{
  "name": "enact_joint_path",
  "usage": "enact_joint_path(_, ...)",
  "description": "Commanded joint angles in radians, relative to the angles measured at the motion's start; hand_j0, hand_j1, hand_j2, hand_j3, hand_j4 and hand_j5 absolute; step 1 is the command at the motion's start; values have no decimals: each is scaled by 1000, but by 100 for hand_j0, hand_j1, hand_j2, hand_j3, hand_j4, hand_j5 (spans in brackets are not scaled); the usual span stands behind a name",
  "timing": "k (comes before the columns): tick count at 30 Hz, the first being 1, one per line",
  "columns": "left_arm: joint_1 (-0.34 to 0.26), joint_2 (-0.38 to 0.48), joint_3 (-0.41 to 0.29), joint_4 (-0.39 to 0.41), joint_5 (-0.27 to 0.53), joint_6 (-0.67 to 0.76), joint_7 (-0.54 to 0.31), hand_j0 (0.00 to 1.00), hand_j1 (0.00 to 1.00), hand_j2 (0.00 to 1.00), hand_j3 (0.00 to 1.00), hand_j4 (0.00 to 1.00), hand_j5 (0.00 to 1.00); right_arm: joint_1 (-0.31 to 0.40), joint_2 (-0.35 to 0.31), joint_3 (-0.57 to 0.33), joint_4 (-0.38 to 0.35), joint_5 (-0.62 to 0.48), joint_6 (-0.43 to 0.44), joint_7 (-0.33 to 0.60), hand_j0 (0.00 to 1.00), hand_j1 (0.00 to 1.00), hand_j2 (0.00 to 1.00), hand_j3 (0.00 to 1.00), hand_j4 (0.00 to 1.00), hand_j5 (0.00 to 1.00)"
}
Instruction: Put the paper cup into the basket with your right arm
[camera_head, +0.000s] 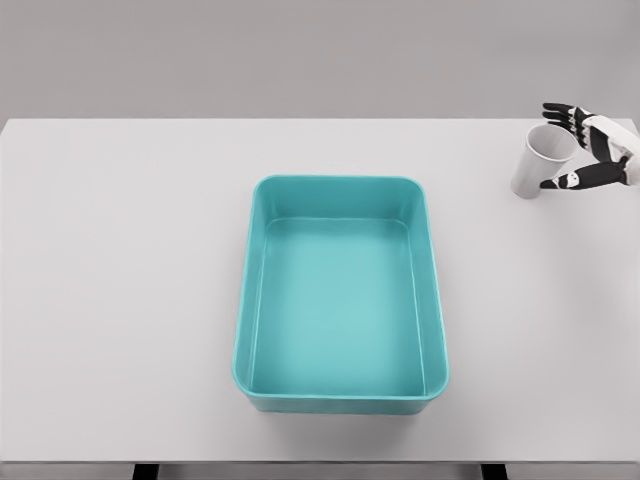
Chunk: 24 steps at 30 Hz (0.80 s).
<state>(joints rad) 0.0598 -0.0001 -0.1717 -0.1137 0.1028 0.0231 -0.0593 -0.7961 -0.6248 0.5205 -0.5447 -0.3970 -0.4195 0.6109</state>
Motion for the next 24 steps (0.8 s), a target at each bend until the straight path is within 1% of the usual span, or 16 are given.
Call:
enact_joint_path(1,0,0,0,0,0,0,-1,100,100,100,100,100,100,0,2,-2,-1,-5,1,0,100,100,100,100,100,100)
enact_joint_path(10,0,0,0,0,0,0,1,100,100,100,100,100,100,-2,8,0,-9,-6,-1,0,100,100,100,100,100,100)
enact_joint_path(12,0,0,0,0,0,0,-1,100,100,100,100,100,100,0,8,0,-9,-5,-1,0,95,95,95,95,95,95)
enact_joint_path(14,0,0,0,0,0,0,-1,100,100,100,100,100,100,0,8,1,-9,-5,-1,0,85,85,85,85,85,85)
enact_joint_path(15,0,0,0,0,0,0,-1,100,100,100,100,100,100,-2,8,1,-9,-3,-1,0,83,83,83,83,83,83)
enact_joint_path(21,0,0,0,0,0,0,-1,100,100,100,100,100,100,0,10,6,-11,-3,-1,0,79,79,79,79,79,79)
enact_joint_path(24,0,0,0,0,0,0,-1,100,100,100,100,100,100,0,10,6,-17,-3,-1,0,78,78,78,78,78,78)
